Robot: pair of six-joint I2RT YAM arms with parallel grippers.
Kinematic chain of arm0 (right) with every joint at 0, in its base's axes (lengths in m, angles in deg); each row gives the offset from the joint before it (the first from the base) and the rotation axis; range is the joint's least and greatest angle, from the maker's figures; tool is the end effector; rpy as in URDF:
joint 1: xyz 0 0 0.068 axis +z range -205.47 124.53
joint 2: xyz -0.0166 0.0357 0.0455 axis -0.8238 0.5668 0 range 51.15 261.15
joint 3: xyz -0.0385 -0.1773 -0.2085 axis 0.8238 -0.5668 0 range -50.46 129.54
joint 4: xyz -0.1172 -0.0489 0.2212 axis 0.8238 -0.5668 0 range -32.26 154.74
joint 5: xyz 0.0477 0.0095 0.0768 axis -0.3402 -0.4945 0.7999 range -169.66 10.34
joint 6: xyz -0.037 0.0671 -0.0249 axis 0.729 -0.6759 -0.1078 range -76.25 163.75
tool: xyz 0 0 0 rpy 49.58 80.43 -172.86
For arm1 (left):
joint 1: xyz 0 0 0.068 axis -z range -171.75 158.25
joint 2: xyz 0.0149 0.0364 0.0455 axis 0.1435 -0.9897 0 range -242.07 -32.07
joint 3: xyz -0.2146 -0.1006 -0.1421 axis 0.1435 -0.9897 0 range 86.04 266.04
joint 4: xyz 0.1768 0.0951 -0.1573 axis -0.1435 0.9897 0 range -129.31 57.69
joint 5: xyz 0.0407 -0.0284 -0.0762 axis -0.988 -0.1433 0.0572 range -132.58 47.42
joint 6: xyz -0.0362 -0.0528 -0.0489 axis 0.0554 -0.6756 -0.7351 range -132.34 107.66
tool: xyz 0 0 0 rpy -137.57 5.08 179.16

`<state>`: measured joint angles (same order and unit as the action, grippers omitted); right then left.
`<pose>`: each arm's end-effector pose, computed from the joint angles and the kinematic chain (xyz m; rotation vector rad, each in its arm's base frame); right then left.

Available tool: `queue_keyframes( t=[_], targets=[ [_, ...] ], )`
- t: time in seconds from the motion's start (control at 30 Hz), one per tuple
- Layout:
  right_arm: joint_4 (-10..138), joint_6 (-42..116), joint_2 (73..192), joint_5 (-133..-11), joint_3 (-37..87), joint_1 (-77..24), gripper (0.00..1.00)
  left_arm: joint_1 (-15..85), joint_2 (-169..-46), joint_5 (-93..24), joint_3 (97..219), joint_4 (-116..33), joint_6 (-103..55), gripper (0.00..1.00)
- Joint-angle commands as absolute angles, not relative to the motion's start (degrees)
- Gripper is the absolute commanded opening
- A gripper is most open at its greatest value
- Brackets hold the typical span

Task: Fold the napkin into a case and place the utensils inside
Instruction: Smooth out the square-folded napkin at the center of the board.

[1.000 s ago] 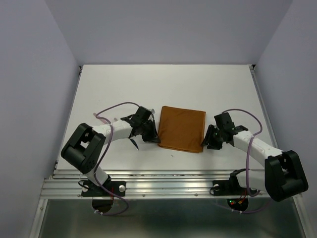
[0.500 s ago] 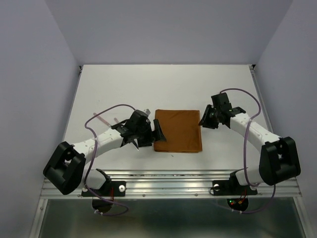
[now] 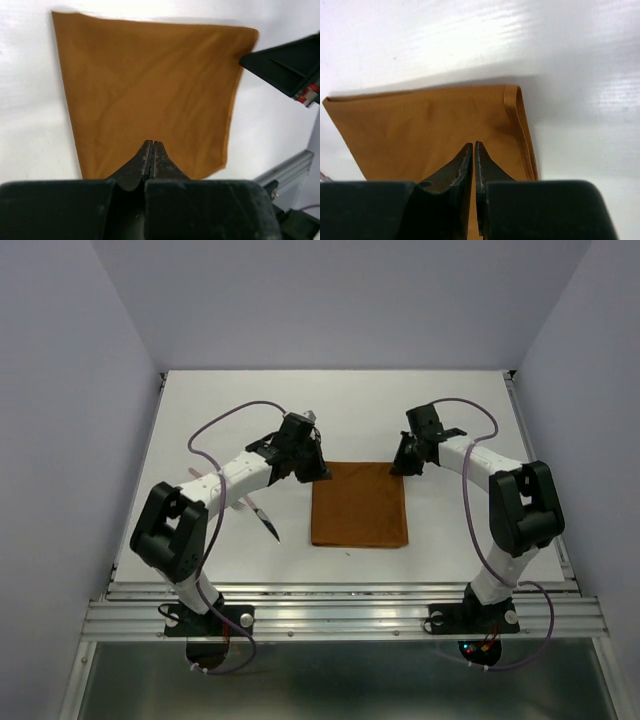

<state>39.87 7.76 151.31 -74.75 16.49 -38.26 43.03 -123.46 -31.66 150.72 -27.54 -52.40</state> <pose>0.3566 0.1168 0.1751 0.3997 2.6162 0.4404 0.3026 -0.2263 0.2390 0.0000 2.3925 -0.8821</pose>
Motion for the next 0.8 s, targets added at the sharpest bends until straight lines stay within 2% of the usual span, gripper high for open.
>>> queue_keyframes(
  t=[0.0, 0.33, 0.63, 0.77],
  targets=[
    [41.62, 8.85, 154.67, -77.98, 21.25, -38.6, 0.11, 41.12, -130.4, -32.03, 156.77, -27.79, -48.21, 0.0],
    [41.45, 11.13, 161.29, -79.39, 22.58, -40.27, 0.09, 39.28, -143.76, -32.65, 161.26, -32.45, -46.62, 0.0],
    [41.45, 11.67, 154.08, -79.39, 23.63, -40.88, 0.09, 39.28, -138.77, -31.85, 163.54, -31.75, -45.92, 0.0],
    [41.18, 12.02, 155.3, -82.2, 24.42, -41.41, 0.09, 39.28, -141.31, -32.12, 167.77, -29.82, -45.13, 0.0]
  ],
)
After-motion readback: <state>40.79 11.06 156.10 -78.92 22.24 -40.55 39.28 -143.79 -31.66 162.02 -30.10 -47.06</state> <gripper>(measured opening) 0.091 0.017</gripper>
